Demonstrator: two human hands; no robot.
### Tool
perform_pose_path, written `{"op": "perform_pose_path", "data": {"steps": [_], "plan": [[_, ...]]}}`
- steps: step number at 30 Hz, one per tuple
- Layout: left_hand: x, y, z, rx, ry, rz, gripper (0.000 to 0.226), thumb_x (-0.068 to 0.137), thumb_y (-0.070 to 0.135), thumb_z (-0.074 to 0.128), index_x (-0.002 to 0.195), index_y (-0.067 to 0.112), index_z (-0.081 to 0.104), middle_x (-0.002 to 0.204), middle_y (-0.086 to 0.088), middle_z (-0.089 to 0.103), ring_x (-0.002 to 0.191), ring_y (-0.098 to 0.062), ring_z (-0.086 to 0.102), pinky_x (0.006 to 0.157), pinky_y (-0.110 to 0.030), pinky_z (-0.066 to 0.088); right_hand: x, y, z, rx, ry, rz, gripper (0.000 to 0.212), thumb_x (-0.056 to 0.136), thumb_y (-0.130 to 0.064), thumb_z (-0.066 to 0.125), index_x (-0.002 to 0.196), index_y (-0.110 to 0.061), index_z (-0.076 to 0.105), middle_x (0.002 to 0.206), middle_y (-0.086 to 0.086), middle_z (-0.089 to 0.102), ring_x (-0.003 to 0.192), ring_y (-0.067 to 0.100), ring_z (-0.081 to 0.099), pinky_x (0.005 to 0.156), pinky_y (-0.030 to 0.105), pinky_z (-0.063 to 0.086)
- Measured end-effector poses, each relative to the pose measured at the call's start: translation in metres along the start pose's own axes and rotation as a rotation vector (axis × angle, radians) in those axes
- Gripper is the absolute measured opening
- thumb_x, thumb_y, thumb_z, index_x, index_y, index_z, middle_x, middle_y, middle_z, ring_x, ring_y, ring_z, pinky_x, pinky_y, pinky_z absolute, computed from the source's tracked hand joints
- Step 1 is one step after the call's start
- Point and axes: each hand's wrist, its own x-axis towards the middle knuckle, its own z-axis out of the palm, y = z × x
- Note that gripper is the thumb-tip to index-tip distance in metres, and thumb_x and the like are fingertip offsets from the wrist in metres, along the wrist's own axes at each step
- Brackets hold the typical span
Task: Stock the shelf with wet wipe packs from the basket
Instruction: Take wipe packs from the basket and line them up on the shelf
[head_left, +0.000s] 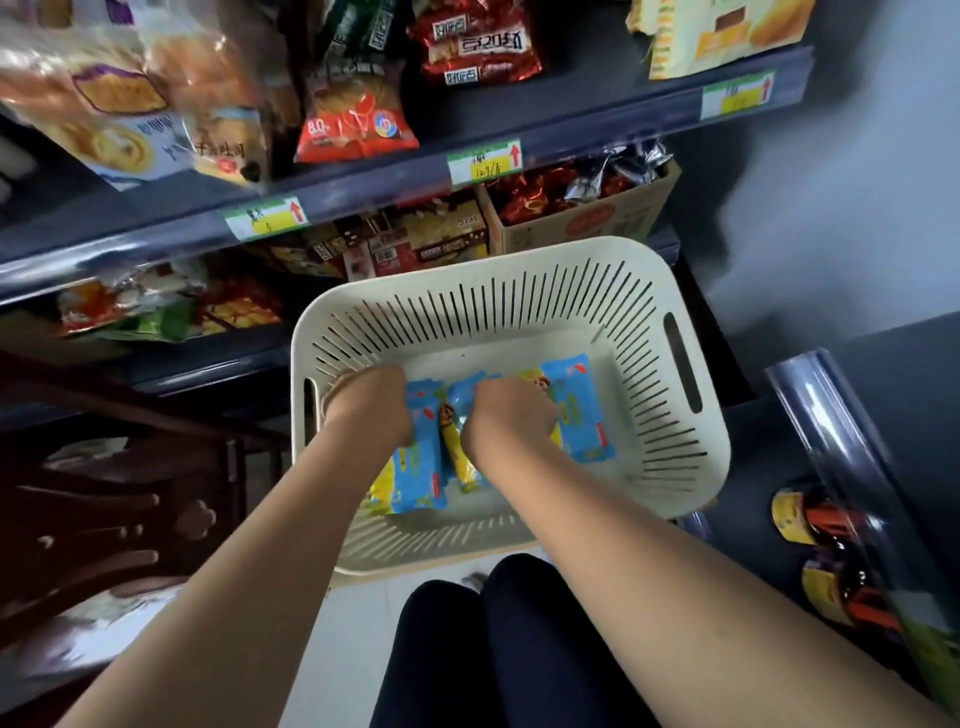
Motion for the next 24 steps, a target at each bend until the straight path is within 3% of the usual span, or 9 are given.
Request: {"op": "perform_pose_path", "data": {"steps": [5, 8, 10, 12, 14, 15, 17, 20, 24], "plan": [[-0.016, -0.012, -0.013, -0.124, -0.026, 0.129, 0.040, 0.071, 0.033, 0.088, 0.099, 0.027, 0.059, 0.099, 0.004, 0.061, 0.098, -0.026, 0.062, 0.079, -0.033, 0.049, -0.025, 0.019, -0.022, 0.365, 0.049, -0.044, 0.033, 0.094, -0.008, 0.051, 0.126, -0.015, 0.052, 0.123, 0.012, 0.064, 0.117, 0.034, 0.061, 0.077, 0.037, 0.045], [-0.036, -0.022, -0.030, -0.368, -0.043, 0.191, 0.039, 0.062, 0.028, 0.086, 0.097, 0.017, 0.073, 0.088, -0.004, 0.066, 0.085, -0.027, 0.064, 0.076, -0.037, 0.050, -0.045, 0.040, -0.048, 0.555, 0.018, -0.087, 0.039, 0.092, -0.009, 0.051, 0.127, -0.024, 0.058, 0.122, 0.006, 0.068, 0.115, 0.032, 0.062, 0.083, 0.035, 0.048], [-0.059, -0.023, -0.053, -0.603, -0.042, 0.194, 0.024, 0.056, 0.032, 0.082, 0.077, 0.024, 0.075, 0.070, 0.002, 0.066, 0.071, -0.024, 0.059, 0.069, -0.038, 0.049, -0.064, 0.055, -0.070, 0.712, 0.049, -0.096, 0.038, 0.090, -0.011, 0.057, 0.123, -0.029, 0.065, 0.117, 0.000, 0.071, 0.109, 0.028, 0.065, 0.080, 0.030, 0.050], [-0.085, -0.019, -0.080, -0.777, 0.014, 0.205, 0.025, 0.068, 0.013, 0.088, 0.071, 0.029, 0.069, 0.065, 0.006, 0.063, 0.065, -0.018, 0.056, 0.063, -0.026, 0.046, -0.088, 0.073, -0.097, 0.843, 0.137, -0.087, 0.038, 0.087, -0.011, 0.061, 0.117, -0.031, 0.068, 0.102, -0.010, 0.070, 0.100, 0.021, 0.067, 0.075, 0.024, 0.052], [-0.111, -0.014, -0.104, -0.905, 0.111, 0.229, 0.033, 0.077, -0.010, 0.080, 0.079, 0.021, 0.070, 0.073, -0.004, 0.068, 0.065, -0.012, 0.061, 0.062, -0.013, 0.046, -0.114, 0.091, -0.125, 0.928, 0.226, -0.077, 0.038, 0.085, -0.011, 0.062, 0.113, -0.038, 0.067, 0.087, -0.017, 0.062, 0.084, 0.014, 0.065, 0.062, 0.014, 0.050], [-0.124, -0.010, -0.116, -1.000, 0.130, 0.251, 0.033, 0.079, -0.014, 0.077, 0.081, 0.018, 0.072, 0.076, -0.011, 0.071, 0.067, -0.015, 0.064, 0.064, -0.015, 0.050, -0.127, 0.098, -0.138, 0.973, 0.269, -0.078, 0.039, 0.084, -0.014, 0.062, 0.110, -0.042, 0.065, 0.085, -0.015, 0.061, 0.077, 0.012, 0.064, 0.057, 0.013, 0.049], [-0.153, -0.001, -0.139, -1.186, 0.124, 0.304, 0.032, 0.082, -0.018, 0.071, 0.086, 0.014, 0.075, 0.081, -0.017, 0.074, 0.071, -0.022, 0.067, 0.067, -0.025, 0.059, -0.155, 0.110, -0.160, 1.055, 0.395, -0.109, 0.041, 0.078, -0.020, 0.064, 0.110, -0.047, 0.065, 0.091, -0.013, 0.067, 0.076, 0.011, 0.065, 0.062, 0.022, 0.055], [-0.193, 0.009, -0.158, -1.348, 0.136, 0.371, 0.027, 0.086, -0.015, 0.068, 0.100, 0.008, 0.073, 0.094, -0.017, 0.076, 0.080, -0.027, 0.070, 0.074, -0.029, 0.062, -0.205, 0.120, -0.181, 1.190, 0.511, -0.175, 0.046, 0.077, -0.017, 0.069, 0.115, -0.043, 0.070, 0.096, -0.011, 0.073, 0.082, 0.008, 0.069, 0.071, 0.028, 0.059], [-0.253, 0.011, -0.156, -1.438, 0.194, 0.444, 0.019, 0.088, -0.006, 0.071, 0.094, 0.011, 0.075, 0.091, -0.016, 0.079, 0.077, -0.025, 0.074, 0.082, -0.038, 0.063, -0.280, 0.130, -0.189, 1.441, 0.623, -0.228, 0.042, 0.074, -0.011, 0.072, 0.109, -0.034, 0.077, 0.102, -0.004, 0.078, 0.094, 0.019, 0.075, 0.083, 0.051, 0.062]]}}
